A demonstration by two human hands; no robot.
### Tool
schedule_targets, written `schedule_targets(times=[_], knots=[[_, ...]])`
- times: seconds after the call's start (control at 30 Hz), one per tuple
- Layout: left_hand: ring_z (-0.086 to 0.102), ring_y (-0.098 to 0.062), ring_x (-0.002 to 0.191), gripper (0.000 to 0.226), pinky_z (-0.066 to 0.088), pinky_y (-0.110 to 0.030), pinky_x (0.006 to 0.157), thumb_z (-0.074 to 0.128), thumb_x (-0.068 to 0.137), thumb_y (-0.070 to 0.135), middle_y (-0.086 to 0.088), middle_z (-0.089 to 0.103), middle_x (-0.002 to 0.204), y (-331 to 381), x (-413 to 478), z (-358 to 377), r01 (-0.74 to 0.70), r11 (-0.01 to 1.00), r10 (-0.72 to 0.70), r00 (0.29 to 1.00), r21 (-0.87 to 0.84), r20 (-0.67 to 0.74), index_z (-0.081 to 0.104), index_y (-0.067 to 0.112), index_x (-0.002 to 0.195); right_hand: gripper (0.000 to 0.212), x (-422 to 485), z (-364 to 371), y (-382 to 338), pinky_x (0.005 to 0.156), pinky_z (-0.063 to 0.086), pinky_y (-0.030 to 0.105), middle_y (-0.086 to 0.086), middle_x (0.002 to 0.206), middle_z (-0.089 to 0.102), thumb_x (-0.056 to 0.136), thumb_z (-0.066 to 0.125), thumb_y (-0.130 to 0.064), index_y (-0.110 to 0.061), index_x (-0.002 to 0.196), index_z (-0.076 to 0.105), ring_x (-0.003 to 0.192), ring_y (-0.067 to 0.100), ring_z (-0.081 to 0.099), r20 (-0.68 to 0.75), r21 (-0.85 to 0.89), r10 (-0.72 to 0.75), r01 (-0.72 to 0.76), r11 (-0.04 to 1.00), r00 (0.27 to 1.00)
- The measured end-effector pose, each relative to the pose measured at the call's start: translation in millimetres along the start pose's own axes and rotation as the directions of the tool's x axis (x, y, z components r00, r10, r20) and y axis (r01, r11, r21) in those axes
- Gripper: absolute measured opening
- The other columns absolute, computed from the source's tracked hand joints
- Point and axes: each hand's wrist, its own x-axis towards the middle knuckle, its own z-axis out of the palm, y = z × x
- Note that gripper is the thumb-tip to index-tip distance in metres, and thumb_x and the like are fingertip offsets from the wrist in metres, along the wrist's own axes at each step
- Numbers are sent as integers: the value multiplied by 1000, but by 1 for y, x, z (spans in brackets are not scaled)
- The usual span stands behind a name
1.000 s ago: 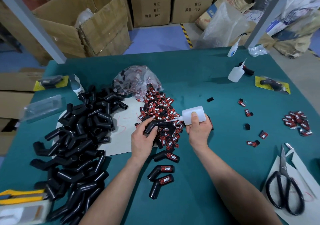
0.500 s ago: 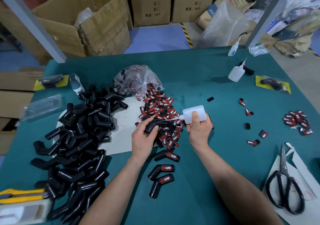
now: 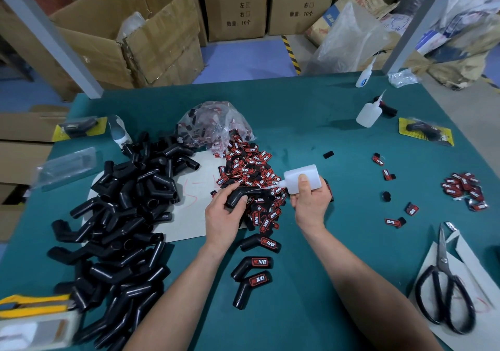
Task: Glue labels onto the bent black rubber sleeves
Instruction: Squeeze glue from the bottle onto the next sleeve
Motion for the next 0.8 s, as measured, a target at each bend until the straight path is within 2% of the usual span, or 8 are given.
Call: schedule_targets(times=[0.33,0.53,0.7,0.8], knots=[[71,-2,79,35,55,-13,74,72,86,41,19,71,115,2,-1,-1,29,1000,-29,1000,-8,0,67,63,113,35,3,-2,0,35,35,22,-5,52,55,79,62,-49,-15,78,53,35,13,44,-28,-27,21,-22,999,999],[70,0,82,37,54,-13,76,73,88,36,18,71,114,2,-1,-1,23,1000,-23,1000,-12,-4,67,61,114,34,2,-2,-1,34,35,22,-6,53,55,79,63,-47,-15,78,54,36,12,45,-24,-6,11,-11,1000,1000],[72,-7,99,36,57,-21,87,74,87,36,16,73,114,0,-1,0,35,999,-35,999,-8,2,68,60,113,35,3,-2,1,34,35,23,-5,54,55,79,63,-47,-14,78,54,36,14,45,-25,-19,19,-20,1000,999],[72,-5,91,35,56,-19,82,73,86,36,12,74,113,-1,-1,0,35,999,-35,999,4,-1,67,60,113,33,3,-2,1,34,35,22,-6,54,55,79,64,-47,-15,78,54,36,13,45,-32,-13,22,-23,1000,999]])
